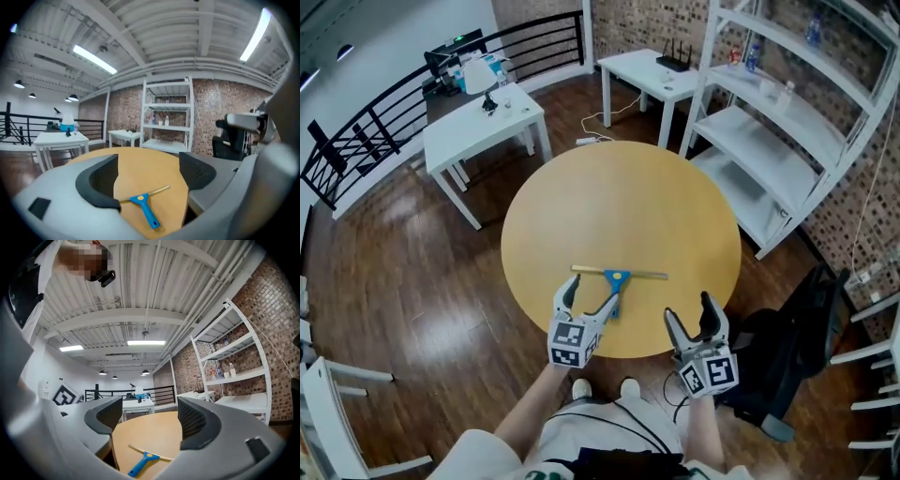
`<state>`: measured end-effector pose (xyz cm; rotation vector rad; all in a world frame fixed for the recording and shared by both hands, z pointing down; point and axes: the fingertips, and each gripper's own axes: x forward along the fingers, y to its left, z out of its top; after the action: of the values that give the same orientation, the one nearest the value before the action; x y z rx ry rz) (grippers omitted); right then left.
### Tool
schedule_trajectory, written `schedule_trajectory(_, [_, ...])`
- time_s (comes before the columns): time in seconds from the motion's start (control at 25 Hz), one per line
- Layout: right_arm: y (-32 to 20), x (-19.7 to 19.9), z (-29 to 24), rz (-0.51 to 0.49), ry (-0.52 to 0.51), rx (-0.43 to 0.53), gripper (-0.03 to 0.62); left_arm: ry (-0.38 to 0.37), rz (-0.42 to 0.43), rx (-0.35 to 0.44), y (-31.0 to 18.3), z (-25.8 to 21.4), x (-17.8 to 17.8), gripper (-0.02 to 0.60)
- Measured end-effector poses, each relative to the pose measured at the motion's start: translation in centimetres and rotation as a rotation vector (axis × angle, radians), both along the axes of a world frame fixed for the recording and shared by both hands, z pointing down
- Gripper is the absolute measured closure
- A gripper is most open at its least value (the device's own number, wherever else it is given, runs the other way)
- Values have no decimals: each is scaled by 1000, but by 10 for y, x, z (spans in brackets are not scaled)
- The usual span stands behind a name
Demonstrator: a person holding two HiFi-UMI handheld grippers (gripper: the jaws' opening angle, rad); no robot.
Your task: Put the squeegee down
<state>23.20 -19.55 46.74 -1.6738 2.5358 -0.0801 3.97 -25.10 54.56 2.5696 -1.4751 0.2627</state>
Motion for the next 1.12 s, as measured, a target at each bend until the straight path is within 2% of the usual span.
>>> schedule_trajectory(0.16, [-6, -21, -17, -9, 8, 22, 195, 108, -161, 153, 31, -79, -61, 154])
schedule_trajectory(0.32, [-10, -38, -16, -10, 59, -9, 198, 107, -263, 222, 57, -107, -103, 155])
schedule_trajectory(0.48, [-14, -55, -24, -50, 49, 0, 198, 88, -330, 244, 69, -112, -128, 155])
schedule_trajectory(0.88, [-4, -70, -48, -86, 25, 42, 200, 110, -343, 252, 83, -119, -138, 155])
schedule_trajectory(1.12, [5, -74, -54, -84, 11, 49, 200, 63, -313, 264, 85, -124, -132, 156])
